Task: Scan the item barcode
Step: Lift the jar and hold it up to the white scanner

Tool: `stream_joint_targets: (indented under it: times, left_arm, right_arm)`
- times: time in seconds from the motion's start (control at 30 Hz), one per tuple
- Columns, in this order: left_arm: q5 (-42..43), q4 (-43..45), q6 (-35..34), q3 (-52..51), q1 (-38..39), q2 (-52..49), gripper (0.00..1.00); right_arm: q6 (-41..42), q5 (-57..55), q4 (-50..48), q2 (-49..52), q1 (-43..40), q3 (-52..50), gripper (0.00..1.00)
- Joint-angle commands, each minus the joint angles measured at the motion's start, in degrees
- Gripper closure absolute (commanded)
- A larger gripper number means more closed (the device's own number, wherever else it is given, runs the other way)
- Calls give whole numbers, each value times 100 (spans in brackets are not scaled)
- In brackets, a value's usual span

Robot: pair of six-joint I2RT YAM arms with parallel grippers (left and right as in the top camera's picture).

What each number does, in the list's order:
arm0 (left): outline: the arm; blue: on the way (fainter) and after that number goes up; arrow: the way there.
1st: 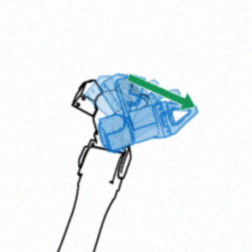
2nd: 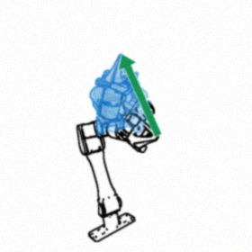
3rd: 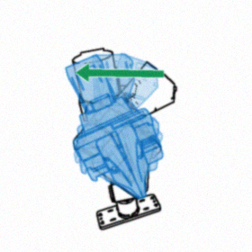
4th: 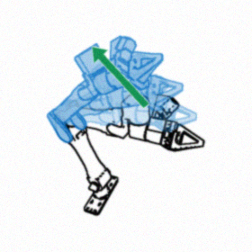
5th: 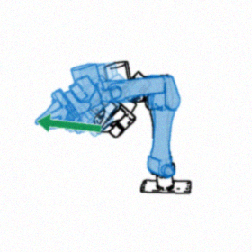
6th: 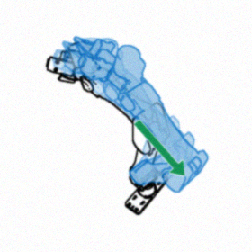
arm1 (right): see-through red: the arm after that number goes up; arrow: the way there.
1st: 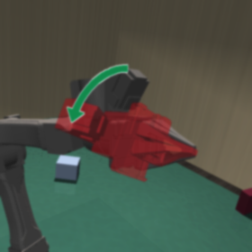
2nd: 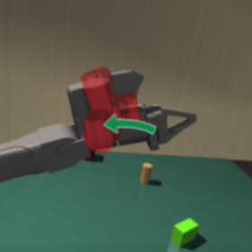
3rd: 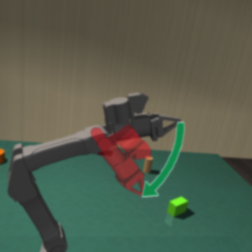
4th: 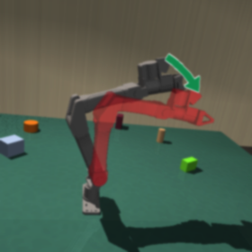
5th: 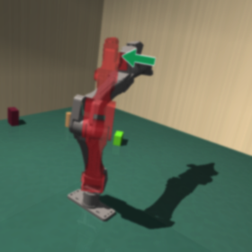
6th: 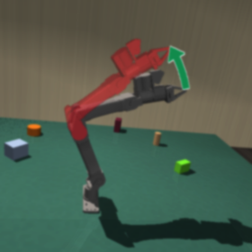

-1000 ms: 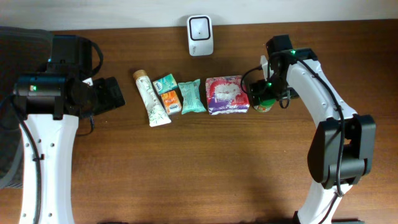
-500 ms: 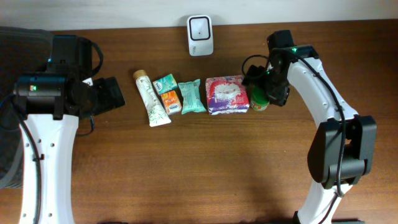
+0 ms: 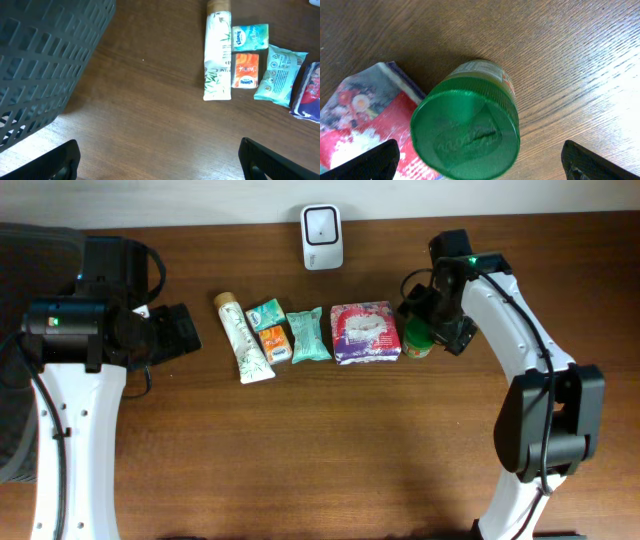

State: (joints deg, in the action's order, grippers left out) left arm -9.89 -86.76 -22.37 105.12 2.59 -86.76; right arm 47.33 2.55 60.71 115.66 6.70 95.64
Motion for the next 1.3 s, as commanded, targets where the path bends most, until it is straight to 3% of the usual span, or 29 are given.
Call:
stream_joint_targets:
  times: [0.0, 0.13, 0.17, 0.23, 0.37, 0.7, 0.97, 1.13, 1.27]
  left_arm:
    - [-26, 9, -76, 31, -13, 70, 1]
    - [-26, 11, -76, 31, -15, 70, 1]
    - [-26, 9, -76, 31, -15, 70, 1]
    - [-26, 9, -76, 31, -15, 70, 1]
    - [-26, 9, -76, 28, -15, 70, 1]
    - [-26, 9, -76, 31, -15, 70, 1]
    - [-26, 11, -76, 31, -15, 70, 1]
    - [-26, 11, -76, 31, -15, 70, 1]
    - [-26, 9, -76, 31, -15, 70, 1]
  right_arm:
    - [142, 0, -190, 380, 42, 101, 1]
    - [-319, -17, -463, 496, 42, 101, 0]
    - [-361, -26, -446, 542, 42, 101, 7]
    - [-358, -22, -439, 645, 42, 101, 7]
    - [-413, -2, -240, 719, 42, 103, 21]
    - [-1335, 125, 66, 717, 42, 214, 25]
    - [-1711, -133, 966, 717, 42, 1161, 43]
    - [-2107, -2, 1276, 717, 79, 2039, 42]
    - [-2612, -24, 966, 717, 400, 2861, 42]
